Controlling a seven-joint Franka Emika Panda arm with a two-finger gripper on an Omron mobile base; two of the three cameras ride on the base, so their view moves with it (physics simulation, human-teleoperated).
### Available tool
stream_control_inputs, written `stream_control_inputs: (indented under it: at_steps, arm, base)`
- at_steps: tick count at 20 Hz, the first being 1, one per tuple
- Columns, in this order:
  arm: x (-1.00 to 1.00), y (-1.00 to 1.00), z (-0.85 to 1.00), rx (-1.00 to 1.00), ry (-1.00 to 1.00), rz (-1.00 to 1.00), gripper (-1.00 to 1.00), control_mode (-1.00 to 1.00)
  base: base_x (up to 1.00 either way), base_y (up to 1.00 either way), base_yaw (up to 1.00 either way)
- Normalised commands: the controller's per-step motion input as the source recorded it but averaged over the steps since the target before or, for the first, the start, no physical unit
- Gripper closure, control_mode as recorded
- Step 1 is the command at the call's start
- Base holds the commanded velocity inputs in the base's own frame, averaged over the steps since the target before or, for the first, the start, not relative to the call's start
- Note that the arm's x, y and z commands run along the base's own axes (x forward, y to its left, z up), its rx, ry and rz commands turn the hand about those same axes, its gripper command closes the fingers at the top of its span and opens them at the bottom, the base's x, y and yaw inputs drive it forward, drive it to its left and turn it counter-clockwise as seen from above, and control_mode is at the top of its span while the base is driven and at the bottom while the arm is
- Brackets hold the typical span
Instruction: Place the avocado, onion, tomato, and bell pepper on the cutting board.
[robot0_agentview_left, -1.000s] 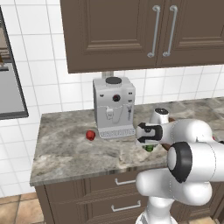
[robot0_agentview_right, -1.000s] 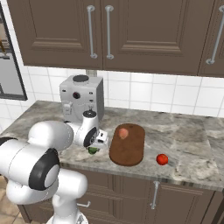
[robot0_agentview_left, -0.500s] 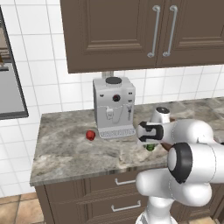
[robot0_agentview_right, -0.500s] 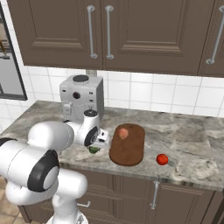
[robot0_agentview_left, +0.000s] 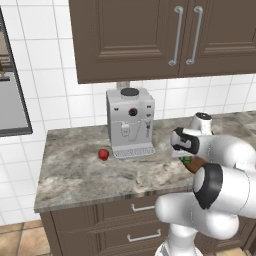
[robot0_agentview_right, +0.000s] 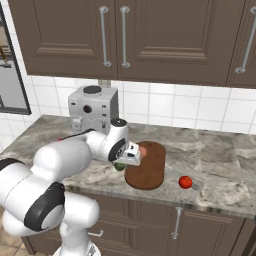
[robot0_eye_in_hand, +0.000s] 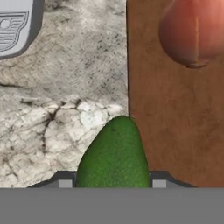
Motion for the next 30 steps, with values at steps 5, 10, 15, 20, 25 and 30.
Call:
stream_control_inputs:
  at_steps: [5, 10, 15, 20, 25, 30]
  arm:
    - [0.35, -0.51, 0.00, 0.00, 0.04, 0.00, 1.00, -1.00]
    - [0.26, -0.27, 0.00, 0.00, 0.02, 0.00, 1.00, -1.00]
    - [0.08, -0.05, -0.07, 0.00, 0.00, 0.00, 1.00, -1.00]
    - [0.00, -0.01, -0.32, 0.00, 0.00, 0.00, 1.00, -1.00]
    - [0.00, 0.00, -0.15, 0.00, 0.00, 0.00, 1.00, -1.00]
    - [0.00, 0.00, 0.00, 0.00, 0.00, 0.00, -1.00, -1.00]
  base:
    - [0.00, 0.00, 0.00]
    - [0.00, 0.00, 0.00]
    - [0.00, 0.00, 0.00]
    - [0.00, 0.00, 0.00]
    - [0.00, 0.00, 0.00]
    - [0.00, 0.00, 0.00]
